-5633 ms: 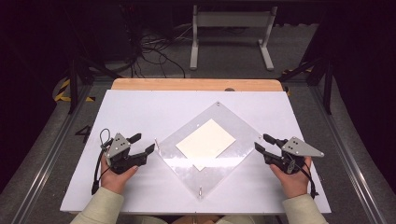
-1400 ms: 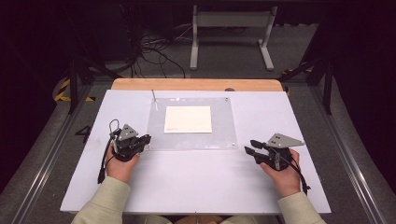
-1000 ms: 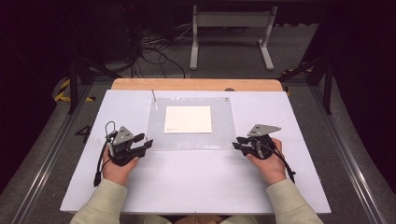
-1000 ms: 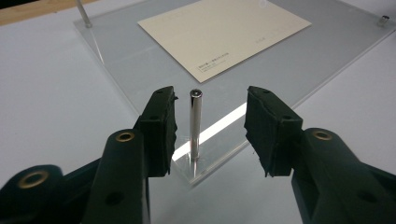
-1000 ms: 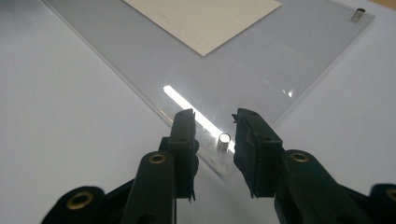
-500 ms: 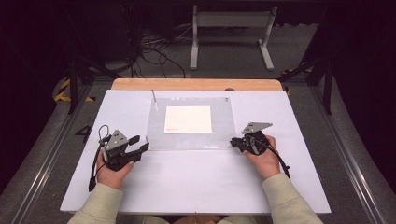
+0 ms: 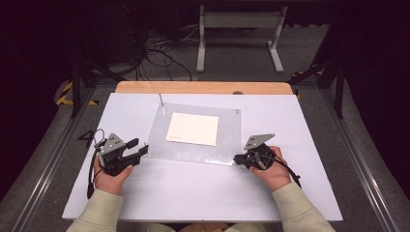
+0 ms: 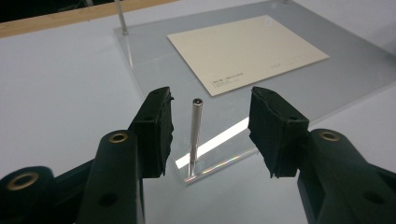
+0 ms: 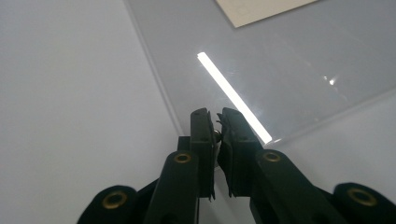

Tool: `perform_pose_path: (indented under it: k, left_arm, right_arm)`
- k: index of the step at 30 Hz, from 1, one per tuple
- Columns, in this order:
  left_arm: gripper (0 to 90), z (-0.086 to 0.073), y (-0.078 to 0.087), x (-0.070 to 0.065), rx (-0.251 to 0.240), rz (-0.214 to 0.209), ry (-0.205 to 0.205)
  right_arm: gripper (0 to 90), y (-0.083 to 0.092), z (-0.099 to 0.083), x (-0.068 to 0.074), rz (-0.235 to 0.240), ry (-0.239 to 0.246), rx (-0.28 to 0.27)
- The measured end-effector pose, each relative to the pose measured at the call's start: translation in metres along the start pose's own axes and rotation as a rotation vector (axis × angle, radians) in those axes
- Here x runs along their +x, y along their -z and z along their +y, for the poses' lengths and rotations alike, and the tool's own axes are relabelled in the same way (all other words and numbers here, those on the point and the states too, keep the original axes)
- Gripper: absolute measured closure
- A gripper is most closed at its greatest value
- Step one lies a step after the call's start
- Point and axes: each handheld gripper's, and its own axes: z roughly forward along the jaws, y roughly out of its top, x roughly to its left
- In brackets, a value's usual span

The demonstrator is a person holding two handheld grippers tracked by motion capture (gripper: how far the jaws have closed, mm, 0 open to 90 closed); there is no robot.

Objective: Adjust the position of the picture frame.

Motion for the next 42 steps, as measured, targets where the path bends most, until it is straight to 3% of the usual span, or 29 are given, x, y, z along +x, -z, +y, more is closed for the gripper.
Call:
perform_pose_path:
  k: [1, 2, 4, 5, 7, 9, 12, 17, 20, 22, 27, 34, 37, 42]
  left_arm:
    - [50.0, 0.000, 0.001, 0.001, -0.004, 0.006, 0.007]
    - [50.0, -0.001, 0.002, 0.003, -0.007, 0.009, 0.007]
    - [49.9, -0.001, 0.004, 0.004, -0.012, 0.013, 0.013]
    - [49.7, -0.001, 0.005, 0.005, -0.010, 0.014, 0.015]
    - [49.5, -0.002, 0.006, 0.006, -0.010, 0.020, 0.017]
    - [49.5, -0.002, 0.007, 0.007, -0.014, 0.024, 0.022]
    - [49.0, -0.003, 0.008, 0.008, -0.011, 0.029, 0.019]
    - [48.2, -0.005, 0.006, 0.010, -0.003, 0.030, 0.028]
    - [47.8, -0.004, 0.006, 0.009, 0.000, 0.029, 0.021]
    - [47.5, -0.004, 0.005, 0.008, 0.004, 0.025, 0.020]
    - [47.0, -0.005, 0.003, 0.007, 0.010, 0.024, 0.020]
    - [46.5, -0.006, 0.003, 0.009, 0.010, 0.028, 0.022]
    - [46.3, -0.006, 0.004, 0.009, 0.011, 0.028, 0.022]
    - [45.8, -0.006, 0.004, 0.011, 0.013, 0.030, 0.031]
  right_arm:
    - [83.1, 0.000, 0.001, 0.005, 0.015, 0.017, 0.006]
    - [90.0, 0.001, 0.001, 0.011, 0.027, 0.029, 0.012]
    - [89.6, 0.003, 0.001, 0.022, 0.145, 0.025, -0.015]
    - [89.6, 0.002, 0.002, 0.031, 0.182, 0.037, -0.010]
    - [89.6, -0.006, 0.002, 0.051, 0.184, 0.115, 0.055]
    - [89.5, -0.008, 0.004, 0.057, 0.194, 0.133, 0.042]
    - [89.3, -0.002, 0.007, 0.055, 0.165, 0.135, -0.002]
    - [82.1, 0.011, 0.003, 0.037, 0.042, 0.050, -0.098]
    - [77.9, 0.013, -0.001, 0.025, 0.005, 0.012, -0.108]
    - [76.8, 0.012, -0.003, 0.023, -0.004, 0.011, -0.098]
    - [74.6, 0.003, -0.004, 0.021, -0.002, 0.015, -0.071]
    - [79.0, -0.006, -0.004, 0.023, -0.007, 0.014, -0.048]
    - [81.4, -0.006, -0.004, 0.031, 0.003, 0.016, -0.049]
    - [82.6, -0.010, 0.001, 0.060, 0.058, 0.044, -0.038]
